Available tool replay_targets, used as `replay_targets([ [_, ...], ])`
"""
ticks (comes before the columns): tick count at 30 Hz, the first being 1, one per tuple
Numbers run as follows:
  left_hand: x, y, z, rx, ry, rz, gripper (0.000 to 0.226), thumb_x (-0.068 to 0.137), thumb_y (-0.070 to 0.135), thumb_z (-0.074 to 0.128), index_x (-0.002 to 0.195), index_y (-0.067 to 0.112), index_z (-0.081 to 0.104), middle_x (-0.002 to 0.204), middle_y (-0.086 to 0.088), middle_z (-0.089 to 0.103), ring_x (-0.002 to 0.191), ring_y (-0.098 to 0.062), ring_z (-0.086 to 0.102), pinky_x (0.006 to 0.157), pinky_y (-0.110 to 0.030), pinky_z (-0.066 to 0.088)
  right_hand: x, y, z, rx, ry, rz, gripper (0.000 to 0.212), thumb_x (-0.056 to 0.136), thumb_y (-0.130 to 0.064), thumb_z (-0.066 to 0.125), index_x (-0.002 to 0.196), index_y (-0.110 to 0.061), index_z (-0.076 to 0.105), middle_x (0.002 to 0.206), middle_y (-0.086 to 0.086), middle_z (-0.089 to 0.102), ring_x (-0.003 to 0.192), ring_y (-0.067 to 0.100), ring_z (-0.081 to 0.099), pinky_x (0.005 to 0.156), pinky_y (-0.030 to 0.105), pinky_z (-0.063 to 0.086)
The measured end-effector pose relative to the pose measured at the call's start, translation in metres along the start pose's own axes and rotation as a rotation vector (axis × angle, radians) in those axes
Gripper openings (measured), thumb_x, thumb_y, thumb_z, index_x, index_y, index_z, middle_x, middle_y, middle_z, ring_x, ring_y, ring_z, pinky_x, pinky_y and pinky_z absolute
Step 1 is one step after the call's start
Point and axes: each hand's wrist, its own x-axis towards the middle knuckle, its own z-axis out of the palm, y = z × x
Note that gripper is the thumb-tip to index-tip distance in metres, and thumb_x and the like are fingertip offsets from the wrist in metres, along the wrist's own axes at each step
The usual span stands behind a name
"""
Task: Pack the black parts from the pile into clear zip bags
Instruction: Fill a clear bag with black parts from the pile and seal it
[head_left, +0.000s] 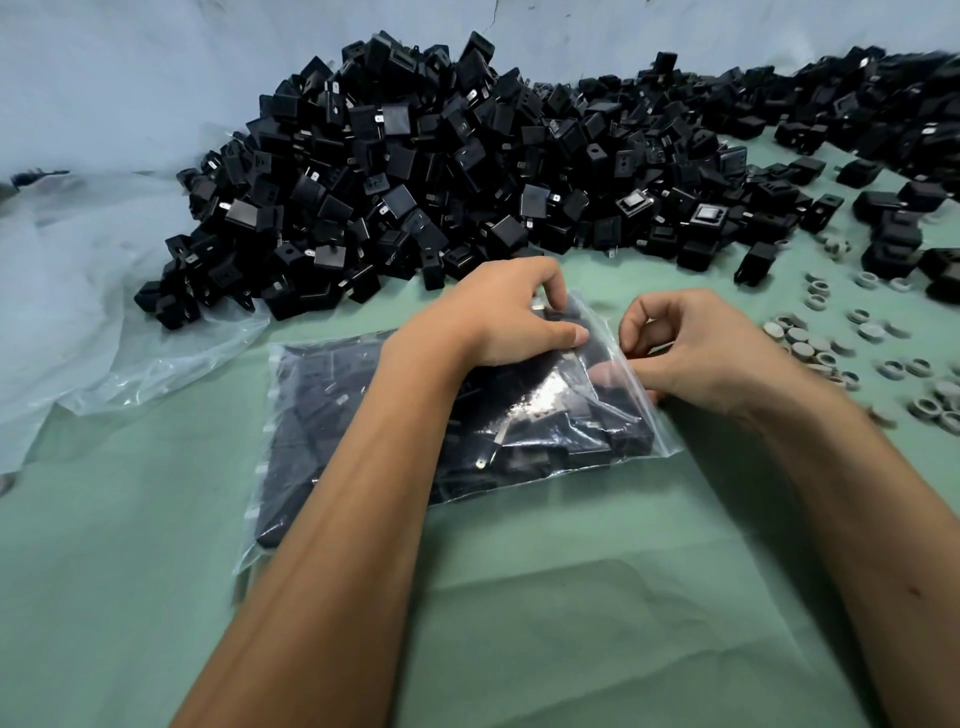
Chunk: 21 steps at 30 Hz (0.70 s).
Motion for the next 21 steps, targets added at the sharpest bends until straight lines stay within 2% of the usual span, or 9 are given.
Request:
replay_targets([
  [3,0.001,0.000,-0.001,-0.002,-0.015,-0.007,0.037,0.083,0.053,0.077,0.108,0.032,0.061,0.118,0.006,0.059,0.106,-0.017,0.055,0.081,-0.032,0.040,0.000,-0.001,0.002,-0.018,0.013,-0.018,0.051,0.055,-0.030,0.094,0.068,-0.012,0.048,0.052,0.007,0.061,0.040,0.013,0.056,0.041,0.019,0.044],
  [6,0.001,0.001,-0.003,0.009,-0.037,0.001,0.043,0.088,0.051,0.074,0.123,0.034,0.058,0.118,0.007,0.057,0.108,-0.017,0.055,0.084,-0.033,0.041,0.002,0.001,0.004,-0.038,0.021,-0.021,0.057,0.064,-0.023,0.096,0.062,-0.016,0.039,0.044,-0.003,0.048,0.034,0.006,0.047,0.038,0.014,0.035],
  [8,0.004,0.004,-0.006,0.035,-0.085,0.022,0.042,0.094,0.046,0.069,0.132,0.037,0.057,0.117,0.007,0.055,0.109,-0.017,0.055,0.088,-0.031,0.040,0.002,0.003,0.004,-0.044,0.006,-0.023,0.053,0.069,-0.023,0.094,0.061,-0.015,0.042,0.045,-0.002,0.050,0.035,0.005,0.048,0.039,0.014,0.036],
  [10,0.012,0.010,-0.010,0.034,-0.147,0.038,0.033,0.100,0.038,0.062,0.133,0.037,0.060,0.118,0.006,0.060,0.107,-0.016,0.059,0.091,-0.031,0.045,0.001,0.002,0.002,-0.024,-0.016,-0.001,0.040,0.078,-0.021,0.088,0.067,-0.010,0.052,0.052,0.005,0.060,0.039,0.010,0.053,0.042,0.018,0.043],
  [12,0.024,0.019,-0.011,0.060,-0.171,0.087,0.023,0.104,0.031,0.057,0.123,0.031,0.071,0.114,0.006,0.065,0.107,-0.015,0.062,0.092,-0.028,0.047,-0.002,0.000,-0.003,0.006,-0.008,0.039,0.027,0.095,-0.019,0.072,0.078,-0.004,0.057,0.057,0.008,0.065,0.043,0.013,0.059,0.042,0.022,0.048],
  [13,0.030,0.025,-0.010,0.071,-0.175,0.124,0.022,0.104,0.029,0.056,0.114,0.028,0.076,0.111,0.008,0.065,0.107,-0.013,0.061,0.092,-0.028,0.045,-0.005,-0.001,-0.008,-0.005,-0.008,0.054,0.029,0.102,-0.023,0.063,0.082,-0.003,0.058,0.057,0.008,0.066,0.045,0.015,0.061,0.041,0.023,0.048],
  [16,0.042,0.037,-0.001,0.034,-0.228,0.155,0.028,0.104,0.036,0.056,0.089,0.026,0.078,0.094,0.012,0.063,0.090,-0.004,0.058,0.084,-0.029,0.042,-0.017,-0.005,-0.016,-0.048,-0.111,0.091,0.051,0.106,-0.044,0.049,0.079,-0.004,0.063,0.059,0.007,0.068,0.049,0.019,0.062,0.039,0.022,0.042],
  [19,0.050,0.039,0.010,0.047,-0.283,0.126,0.039,0.103,0.043,0.055,0.074,0.025,0.075,0.063,0.017,0.063,0.063,0.005,0.056,0.064,-0.021,0.038,-0.027,-0.008,-0.016,-0.132,-0.179,0.082,0.053,0.096,-0.054,0.061,0.070,-0.008,0.065,0.052,0.001,0.060,0.046,0.013,0.050,0.041,0.020,0.036],
  [21,0.053,0.039,0.014,0.086,-0.310,0.118,0.044,0.103,0.043,0.054,0.068,0.025,0.071,0.054,0.018,0.061,0.054,0.006,0.055,0.060,-0.022,0.038,-0.029,-0.007,-0.017,-0.144,-0.182,0.063,0.047,0.089,-0.047,0.073,0.069,-0.005,0.065,0.053,0.001,0.056,0.048,0.013,0.046,0.045,0.019,0.036],
])
